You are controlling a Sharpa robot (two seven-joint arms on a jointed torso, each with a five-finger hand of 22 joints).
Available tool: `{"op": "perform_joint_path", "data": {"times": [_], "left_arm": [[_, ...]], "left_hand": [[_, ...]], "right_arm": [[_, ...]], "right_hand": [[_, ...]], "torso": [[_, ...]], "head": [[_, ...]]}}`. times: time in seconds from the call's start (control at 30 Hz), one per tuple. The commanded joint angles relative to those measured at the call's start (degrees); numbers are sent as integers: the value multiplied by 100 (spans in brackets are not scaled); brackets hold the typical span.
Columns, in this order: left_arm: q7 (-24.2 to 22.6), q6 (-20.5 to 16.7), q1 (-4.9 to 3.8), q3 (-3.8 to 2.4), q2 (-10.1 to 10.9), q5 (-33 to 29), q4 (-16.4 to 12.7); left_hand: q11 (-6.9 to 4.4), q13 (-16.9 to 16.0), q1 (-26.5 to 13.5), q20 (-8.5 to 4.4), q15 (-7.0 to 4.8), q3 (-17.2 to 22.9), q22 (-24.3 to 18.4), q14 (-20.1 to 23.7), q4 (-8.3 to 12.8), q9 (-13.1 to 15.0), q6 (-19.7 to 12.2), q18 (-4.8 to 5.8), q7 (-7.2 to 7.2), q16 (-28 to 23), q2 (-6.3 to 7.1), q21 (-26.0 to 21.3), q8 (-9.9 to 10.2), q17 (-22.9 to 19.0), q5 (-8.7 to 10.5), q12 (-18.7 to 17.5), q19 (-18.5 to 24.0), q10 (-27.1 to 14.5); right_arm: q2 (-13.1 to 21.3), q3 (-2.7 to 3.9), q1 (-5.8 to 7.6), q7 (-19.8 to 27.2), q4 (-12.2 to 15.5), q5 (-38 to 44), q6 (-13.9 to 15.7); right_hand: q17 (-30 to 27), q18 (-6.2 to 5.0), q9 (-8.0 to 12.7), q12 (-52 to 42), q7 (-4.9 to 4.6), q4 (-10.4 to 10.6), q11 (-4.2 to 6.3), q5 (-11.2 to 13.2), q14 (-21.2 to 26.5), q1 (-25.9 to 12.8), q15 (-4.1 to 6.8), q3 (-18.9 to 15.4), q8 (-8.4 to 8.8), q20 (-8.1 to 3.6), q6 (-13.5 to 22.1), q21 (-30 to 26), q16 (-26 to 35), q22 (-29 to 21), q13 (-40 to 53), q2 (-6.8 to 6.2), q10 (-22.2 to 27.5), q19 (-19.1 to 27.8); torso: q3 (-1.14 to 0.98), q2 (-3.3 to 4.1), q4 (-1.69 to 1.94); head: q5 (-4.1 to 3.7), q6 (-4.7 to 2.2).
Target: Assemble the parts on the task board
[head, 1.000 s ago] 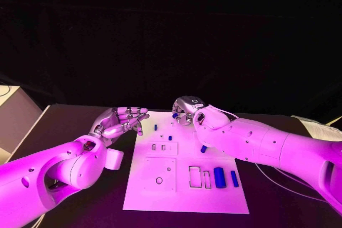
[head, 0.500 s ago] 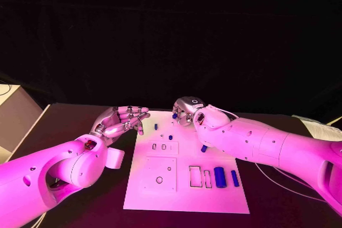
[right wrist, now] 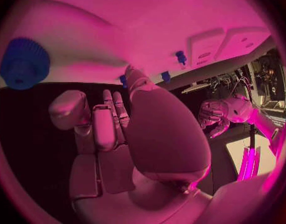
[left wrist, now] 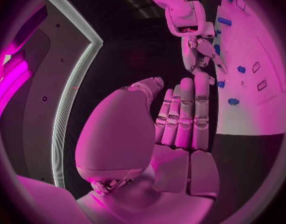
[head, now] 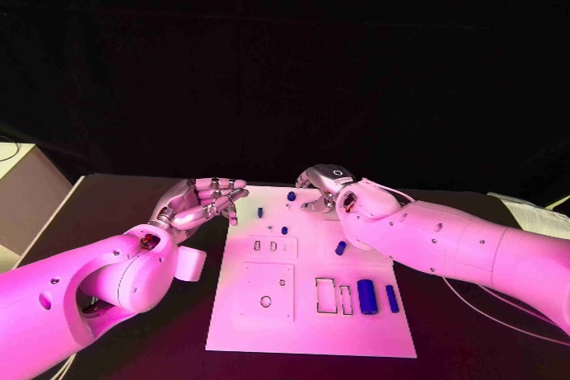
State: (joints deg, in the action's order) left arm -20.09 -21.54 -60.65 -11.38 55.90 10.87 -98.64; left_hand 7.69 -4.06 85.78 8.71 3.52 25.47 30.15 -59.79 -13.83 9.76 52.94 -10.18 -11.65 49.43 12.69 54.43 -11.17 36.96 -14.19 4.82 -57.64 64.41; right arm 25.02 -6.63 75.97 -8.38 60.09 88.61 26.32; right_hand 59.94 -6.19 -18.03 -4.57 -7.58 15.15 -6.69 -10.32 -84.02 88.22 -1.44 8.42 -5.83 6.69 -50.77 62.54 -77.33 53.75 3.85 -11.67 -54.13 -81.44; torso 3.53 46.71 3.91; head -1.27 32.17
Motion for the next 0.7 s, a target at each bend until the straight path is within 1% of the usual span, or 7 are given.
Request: {"op": "perform_joint_path", "data": {"times": [0.03, 0.17, 0.3, 0.53, 0.57, 0.6, 0.7], "left_arm": [[-54, 78, -6, -5, 20, 17, 42], [-66, 74, -6, -6, 43, 14, 83], [-70, 90, -6, -6, 49, 13, 115], [-76, 132, -6, -6, 28, 12, 153], [-78, 140, -5, -6, 22, 12, 159], [-79, 145, -5, -6, 19, 12, 161], [-80, 163, -4, -6, 11, 12, 169]], "left_hand": [[11, -10, -35, -7, -10, 41, 9, 45, -7, 8, -40, -36, -9, 18, 0, 27, -4, 6, 34, 23, 41, 4], [8, -12, -32, -7, -11, 48, 13, 49, -3, 11, -35, -37, -4, 22, -1, 35, -9, 7, 34, 28, 48, 13], [8, -12, -32, -7, -11, 48, 13, 49, -3, 11, -35, -37, -4, 22, -1, 35, -9, 7, 34, 28, 48, 13], [6, -13, -33, -7, -12, 52, 16, 52, -2, 14, -32, -37, -1, 25, 1, 40, -12, 7, 34, 32, 53, 18], [6, -13, -33, -7, -12, 52, 16, 52, -2, 14, -32, -37, -1, 25, 1, 40, -12, 7, 34, 32, 53, 18], [6, -13, -33, -7, -12, 52, 16, 52, -2, 14, -32, -37, -1, 25, 1, 40, -12, 7, 34, 32, 53, 18], [6, -13, -33, -7, -12, 52, 16, 52, -2, 14, -32, -37, -1, 25, 1, 40, -12, 7, 34, 32, 53, 18]], "right_arm": [[247, 23, 34, 70, 235, -165, 428], [620, 54, 92, 95, 548, -466, 540], [991, 75, 148, 152, 837, -926, 514], [1490, 95, 212, 168, 1110, -1616, 114], [1552, 97, 218, 138, 1112, -1715, -19], [1589, 97, 221, 105, 1108, -1767, -117], [1667, 99, 227, -14, 1069, -1852, -344]], "right_hand": [[32, -51, -5, -35, -42, 47, 22, -28, -53, 68, 38, 33, 19, -29, -11, 3, -42, 36, 11, 12, -95, -48], [47, -49, -8, -97, -71, 74, 70, -46, -60, 97, 74, 92, 17, -61, -36, 5, -59, 48, 30, 19, -284, -60], [250, -8, -30, -424, -130, 102, 197, -119, -112, 102, 176, 407, -33, -156, -198, 174, -173, 276, 192, 36, -1190, -130], [889, 106, -56, -1486, -31, 55, 402, -165, -248, -45, 350, 561, -56, -310, -334, 713, -496, 956, 1083, -278, -2383, -292], [1132, 209, -91, -4644, -25, -53, 427, -258, -274, -74, 429, 417, -59, -219, -222, 949, -629, 1256, 4398, -250, -2071, -328], [1555, 232, -116, -6878, -100, 101, 249, -303, -348, -249, 279, 329, -81, -252, -121, 1278, -816, 1675, 6752, -61, -2336, -398], [2273, 336, -128, -8054, -185, 118, 212, -250, -463, -361, 163, 106, -99, -162, 11, 1738, -1061, 2274, 8057, -111, -3112, -509]], "torso": [[-27, -17, -44], [-44, -37, -87], [-67, -48, -116], [-103, -52, -148], [-98, -49, -150], [-96, -45, -146], [-100, -37, -133]], "head": [[9, -32], [26, -37], [39, -45], [5, -57], [-5, -56], [-9, -54], [-41, -37]]}}
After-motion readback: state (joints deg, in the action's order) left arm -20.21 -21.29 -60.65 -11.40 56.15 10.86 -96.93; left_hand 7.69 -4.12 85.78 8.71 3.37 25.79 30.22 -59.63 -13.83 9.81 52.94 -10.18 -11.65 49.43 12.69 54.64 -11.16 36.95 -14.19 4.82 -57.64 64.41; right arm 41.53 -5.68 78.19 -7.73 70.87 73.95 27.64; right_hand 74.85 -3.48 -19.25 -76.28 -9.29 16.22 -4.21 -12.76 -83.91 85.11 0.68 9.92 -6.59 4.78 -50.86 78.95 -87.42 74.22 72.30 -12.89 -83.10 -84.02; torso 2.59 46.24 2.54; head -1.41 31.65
